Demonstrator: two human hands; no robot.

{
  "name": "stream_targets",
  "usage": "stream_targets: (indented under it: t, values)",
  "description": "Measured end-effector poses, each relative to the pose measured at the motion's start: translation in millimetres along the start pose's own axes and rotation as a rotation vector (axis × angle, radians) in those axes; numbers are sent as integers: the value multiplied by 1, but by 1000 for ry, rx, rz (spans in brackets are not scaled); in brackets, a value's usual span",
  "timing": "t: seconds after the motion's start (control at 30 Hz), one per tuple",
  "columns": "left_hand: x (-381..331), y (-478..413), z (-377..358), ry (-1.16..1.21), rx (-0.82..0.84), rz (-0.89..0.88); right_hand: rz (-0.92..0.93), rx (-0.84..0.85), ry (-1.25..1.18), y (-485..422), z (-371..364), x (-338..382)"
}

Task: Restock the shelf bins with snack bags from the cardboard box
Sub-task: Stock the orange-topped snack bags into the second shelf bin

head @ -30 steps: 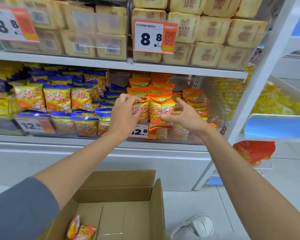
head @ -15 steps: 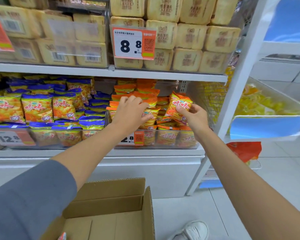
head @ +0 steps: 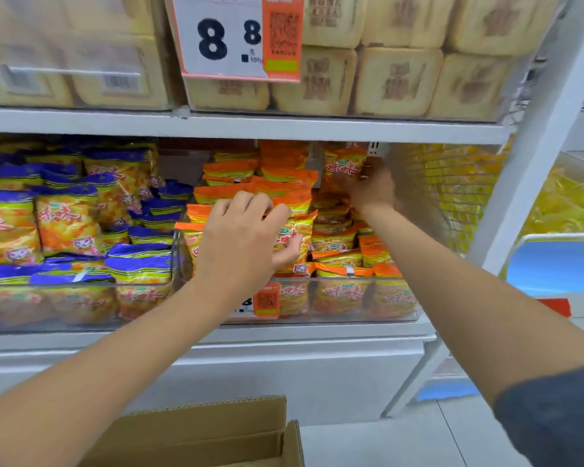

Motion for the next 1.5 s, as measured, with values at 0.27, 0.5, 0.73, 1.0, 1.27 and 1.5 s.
stream_targets:
  t: [0.27,0.5,0.73,1.0,1.27,1.5]
  values:
    - [1,2,-3,23,-45,2,93,74,46,-26,-30,-6]
    - [0,2,-2,28,-35,9,43,190,164,-34,-42,-17]
    - [1,3,-2,29,-25,11,73,74,66,-30,-36,-19]
    - [0,3,-2,36,-43,6,183,35,111,-32,-33,-23]
    - [0,4,-4,28,-56,5,174,75,188,-40,-36,-27]
    - [1,4,-4,44,-65,0,184,120,259,-37,-33,-25]
Point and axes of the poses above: each hand's wrist, its own y-axis away from the middle knuckle, its own z-axis out of the back of the hand, x = y × z, the point moved 1 cm from there along -y, towards the middle knuckle, and after that the axes turned 7 degrees about -z, right-handed, at the moved point
